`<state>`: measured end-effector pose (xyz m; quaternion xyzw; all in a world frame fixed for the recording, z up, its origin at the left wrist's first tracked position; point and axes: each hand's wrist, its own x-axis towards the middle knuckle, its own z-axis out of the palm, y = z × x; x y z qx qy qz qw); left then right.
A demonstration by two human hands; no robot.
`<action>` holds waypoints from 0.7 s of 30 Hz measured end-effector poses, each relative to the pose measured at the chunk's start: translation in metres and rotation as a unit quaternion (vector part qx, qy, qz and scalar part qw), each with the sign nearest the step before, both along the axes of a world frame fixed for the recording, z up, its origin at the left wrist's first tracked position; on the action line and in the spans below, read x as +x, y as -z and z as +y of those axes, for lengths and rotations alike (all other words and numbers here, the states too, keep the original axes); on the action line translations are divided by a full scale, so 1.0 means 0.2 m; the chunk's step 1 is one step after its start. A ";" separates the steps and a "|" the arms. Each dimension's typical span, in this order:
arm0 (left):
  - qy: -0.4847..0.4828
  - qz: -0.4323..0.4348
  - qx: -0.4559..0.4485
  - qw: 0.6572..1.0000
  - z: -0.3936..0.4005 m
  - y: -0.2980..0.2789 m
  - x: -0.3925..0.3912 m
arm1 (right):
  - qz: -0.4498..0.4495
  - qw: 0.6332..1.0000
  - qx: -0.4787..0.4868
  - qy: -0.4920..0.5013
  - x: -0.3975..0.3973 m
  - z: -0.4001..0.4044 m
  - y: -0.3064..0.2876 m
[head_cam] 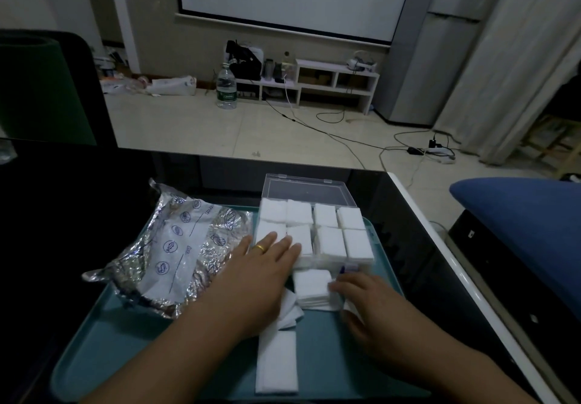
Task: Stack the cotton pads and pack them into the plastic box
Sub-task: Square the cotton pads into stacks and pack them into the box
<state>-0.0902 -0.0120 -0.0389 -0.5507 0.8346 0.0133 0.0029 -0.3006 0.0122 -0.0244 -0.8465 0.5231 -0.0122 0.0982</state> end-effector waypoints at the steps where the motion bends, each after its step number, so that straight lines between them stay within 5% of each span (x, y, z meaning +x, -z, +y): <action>1: -0.001 0.004 0.004 1.000 0.00 0.00 0.00 | 0.006 1.000 0.007 -0.004 0.00 0.00 0.00; 11: -0.004 0.170 -0.126 0.977 0.20 -0.04 0.05 | -0.058 0.998 -0.031 0.002 -0.04 -0.02 -0.01; 21: -0.013 0.031 -0.047 0.998 0.35 0.02 0.08 | 0.010 0.998 -0.054 -0.012 0.13 -0.03 0.10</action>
